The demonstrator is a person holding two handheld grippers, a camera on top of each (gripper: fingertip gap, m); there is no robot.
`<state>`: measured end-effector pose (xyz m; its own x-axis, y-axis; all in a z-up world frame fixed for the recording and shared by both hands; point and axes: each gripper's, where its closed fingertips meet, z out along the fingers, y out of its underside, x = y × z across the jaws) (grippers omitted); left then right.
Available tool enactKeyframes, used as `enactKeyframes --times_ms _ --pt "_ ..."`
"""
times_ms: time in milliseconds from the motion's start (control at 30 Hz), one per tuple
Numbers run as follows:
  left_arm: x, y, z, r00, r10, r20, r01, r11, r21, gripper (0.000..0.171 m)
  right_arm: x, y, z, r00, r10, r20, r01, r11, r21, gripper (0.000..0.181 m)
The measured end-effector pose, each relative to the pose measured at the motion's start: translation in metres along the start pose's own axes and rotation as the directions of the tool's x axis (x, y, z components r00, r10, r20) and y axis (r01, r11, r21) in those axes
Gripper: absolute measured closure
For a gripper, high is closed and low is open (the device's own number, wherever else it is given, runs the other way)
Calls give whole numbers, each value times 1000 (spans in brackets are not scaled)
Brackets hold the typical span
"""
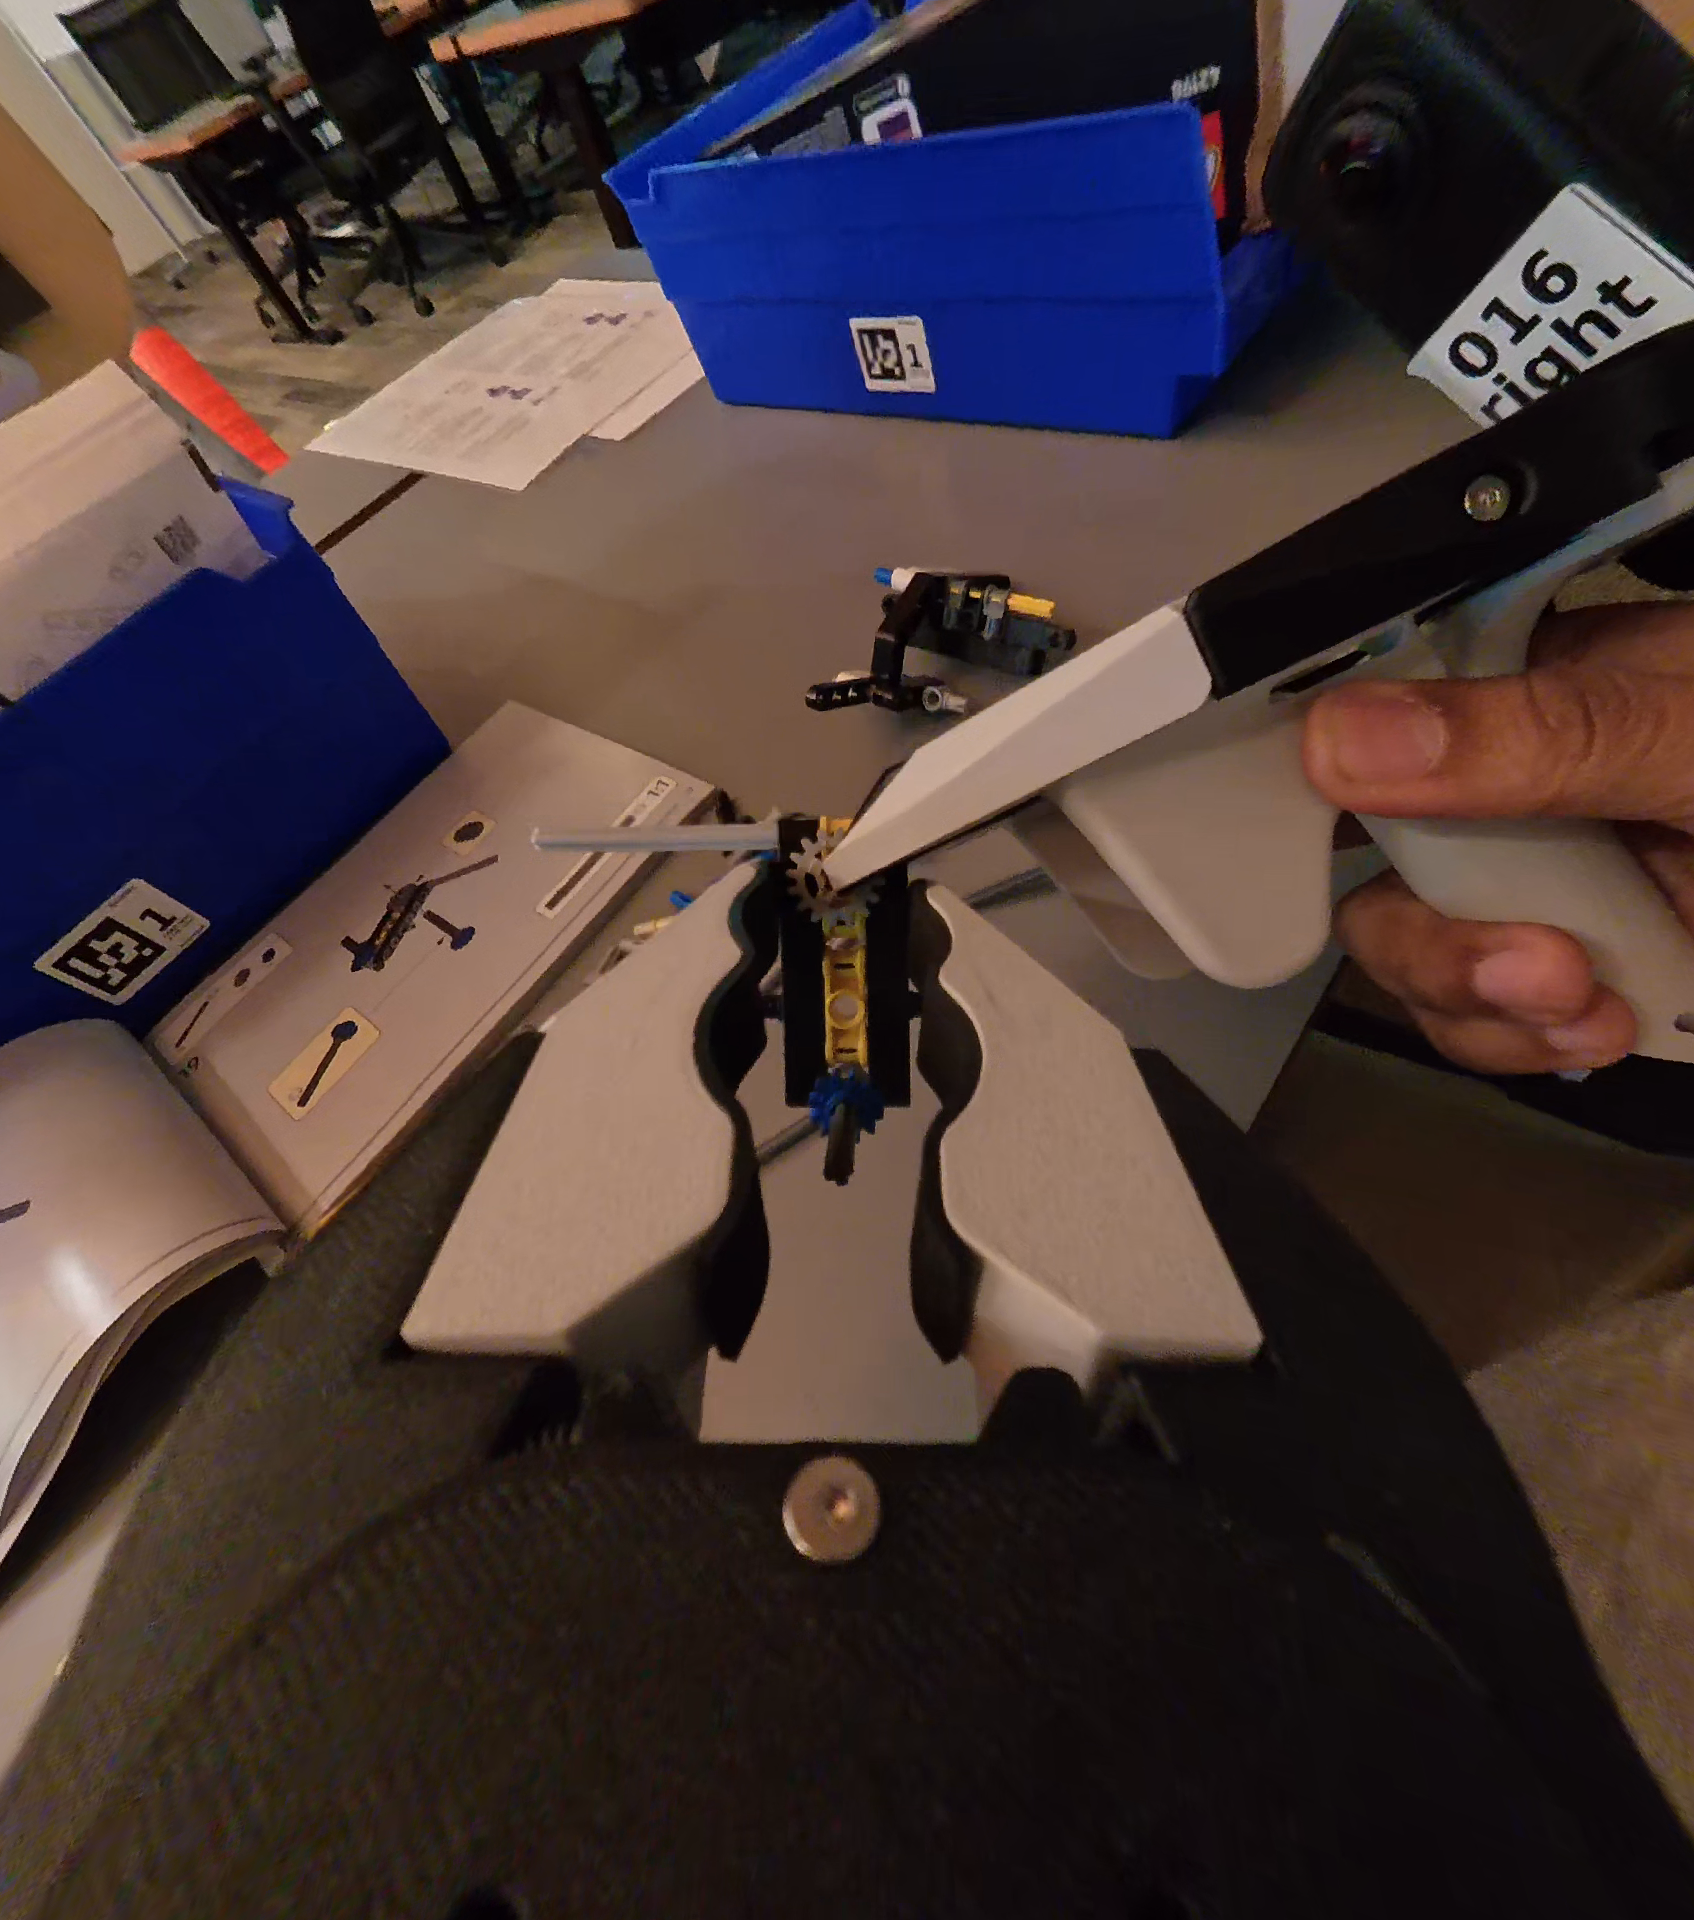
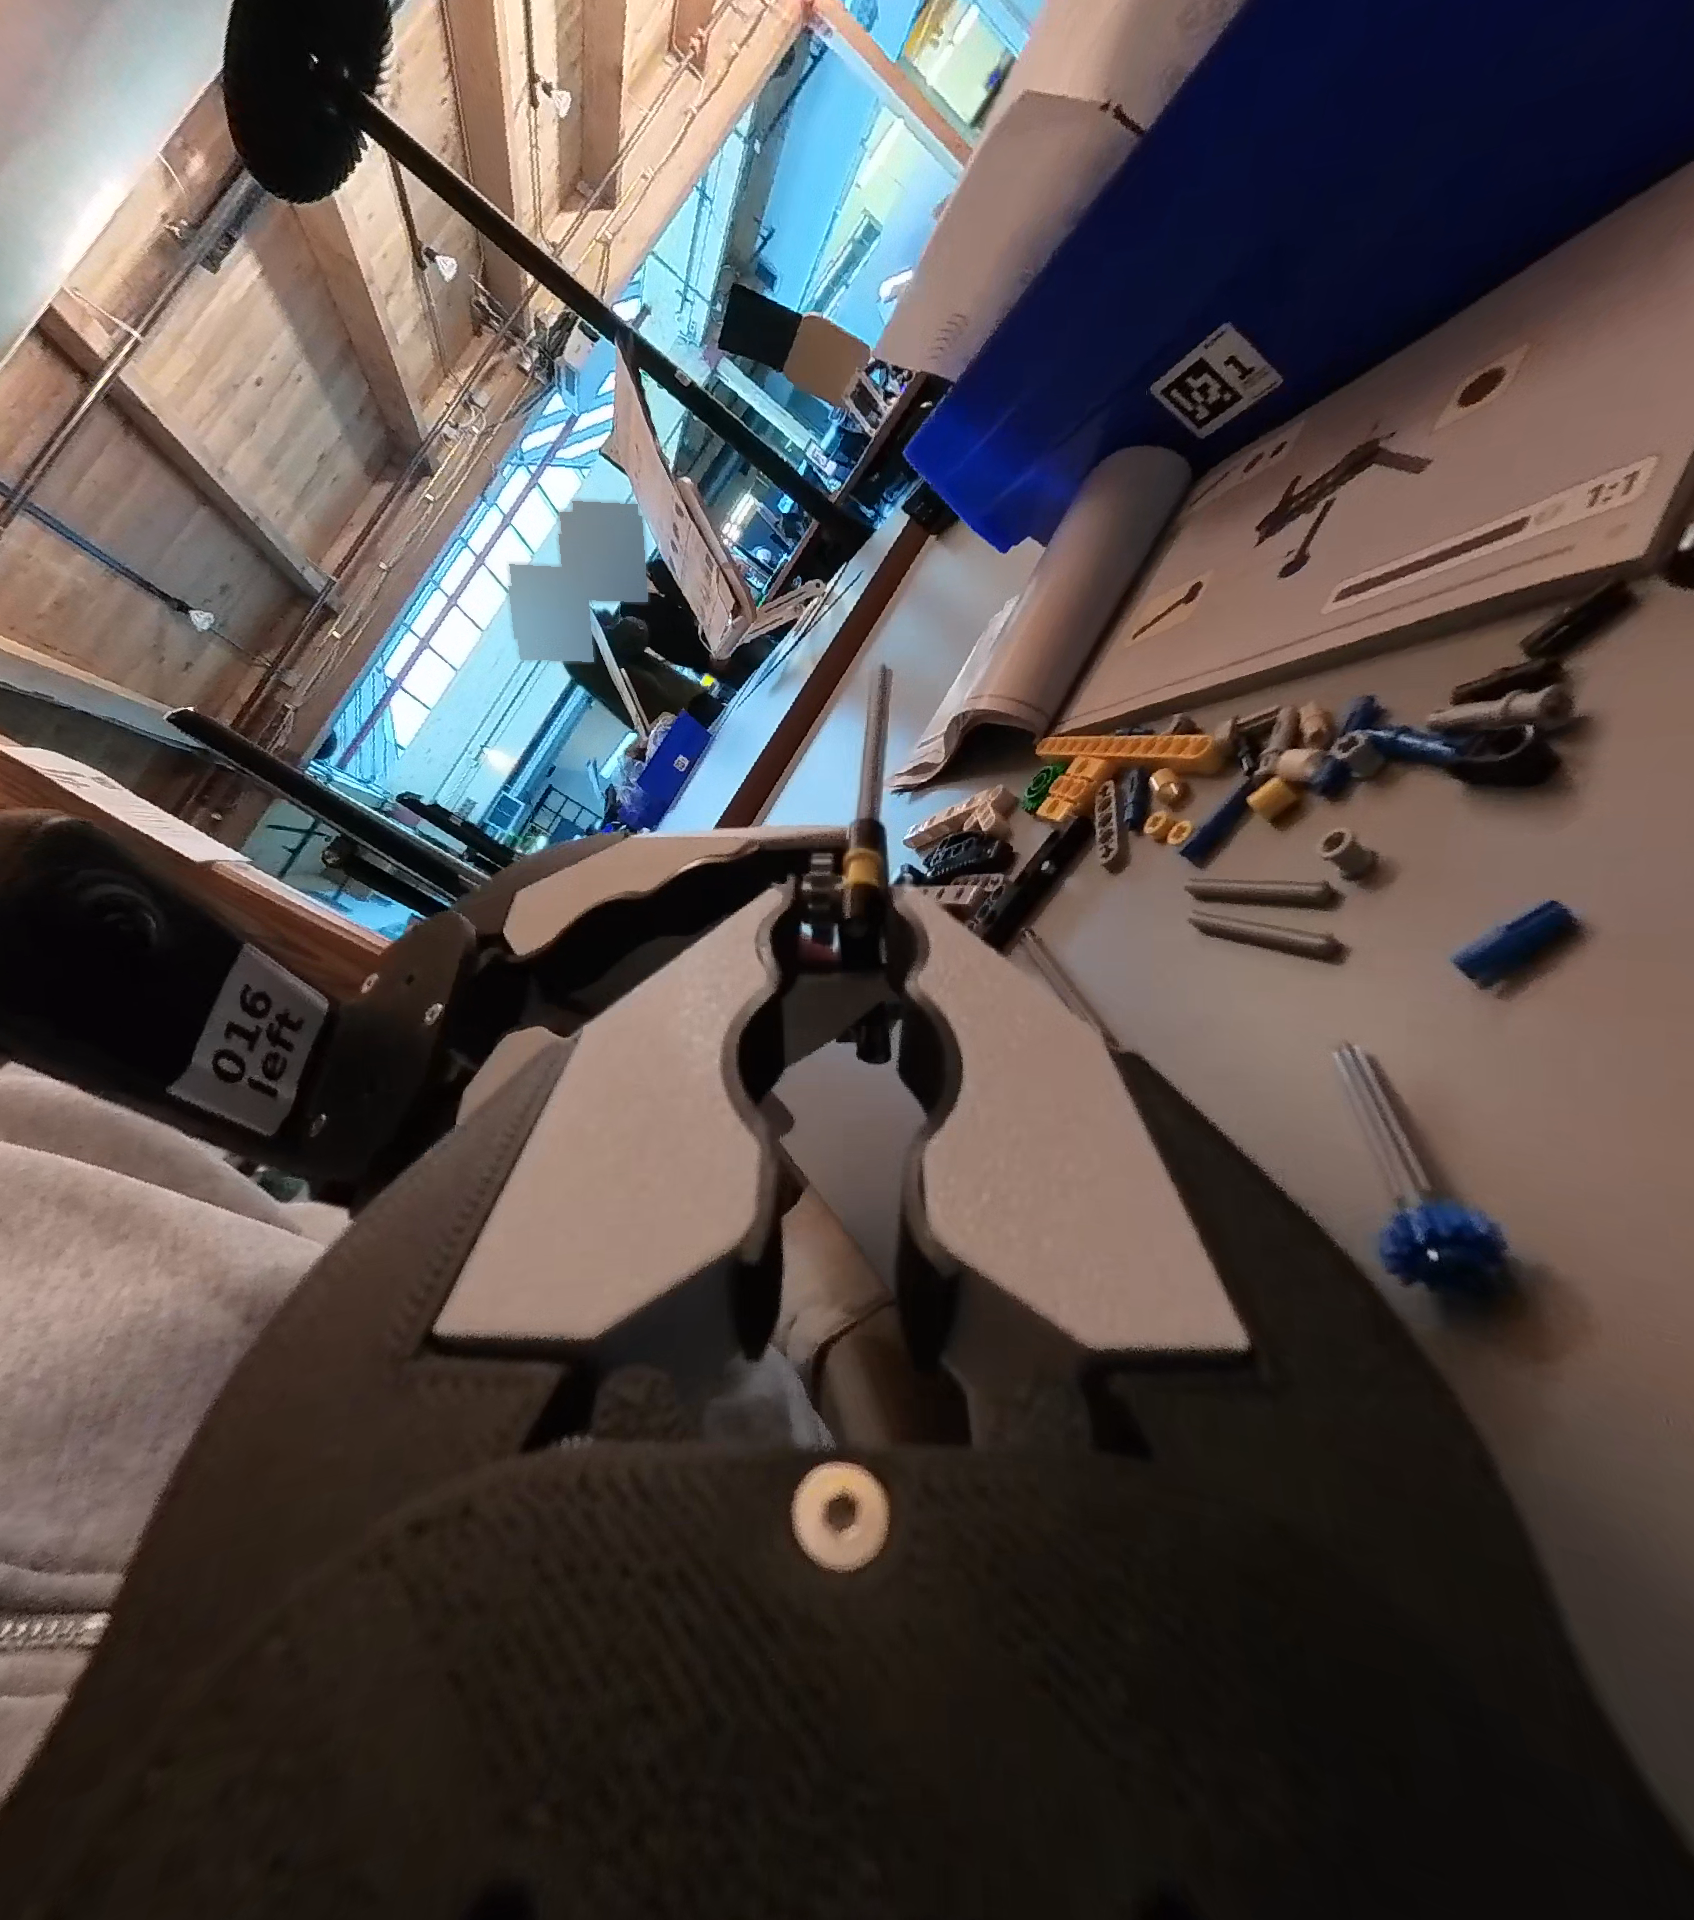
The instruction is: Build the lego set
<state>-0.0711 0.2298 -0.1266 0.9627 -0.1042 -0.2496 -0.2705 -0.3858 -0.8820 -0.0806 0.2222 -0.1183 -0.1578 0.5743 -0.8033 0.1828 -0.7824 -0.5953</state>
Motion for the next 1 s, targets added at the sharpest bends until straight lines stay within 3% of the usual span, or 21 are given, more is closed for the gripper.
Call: enactKeyframes --times_ms 333,600,833,1000 --pt "1 21 3 997 -36 -63 27 991 -133 148 10 9 2 999 26 -34 -28 998 -56 160" --pt "-15 53 6 995 23 -96 -52 948 -313 148 23 -11 -14 995 -25 -93 23 1000 -18 157" --pt "-33 60 -2 991 -10 -132 -40 928 -371 147 17 -10 -24 966 -245 -80 230 960 -161 158" --pt "-32 71 -7 989 -5 -146 -55 914 -402 148 16 -17 -32 912 -399 -94 377 907 -189 159"
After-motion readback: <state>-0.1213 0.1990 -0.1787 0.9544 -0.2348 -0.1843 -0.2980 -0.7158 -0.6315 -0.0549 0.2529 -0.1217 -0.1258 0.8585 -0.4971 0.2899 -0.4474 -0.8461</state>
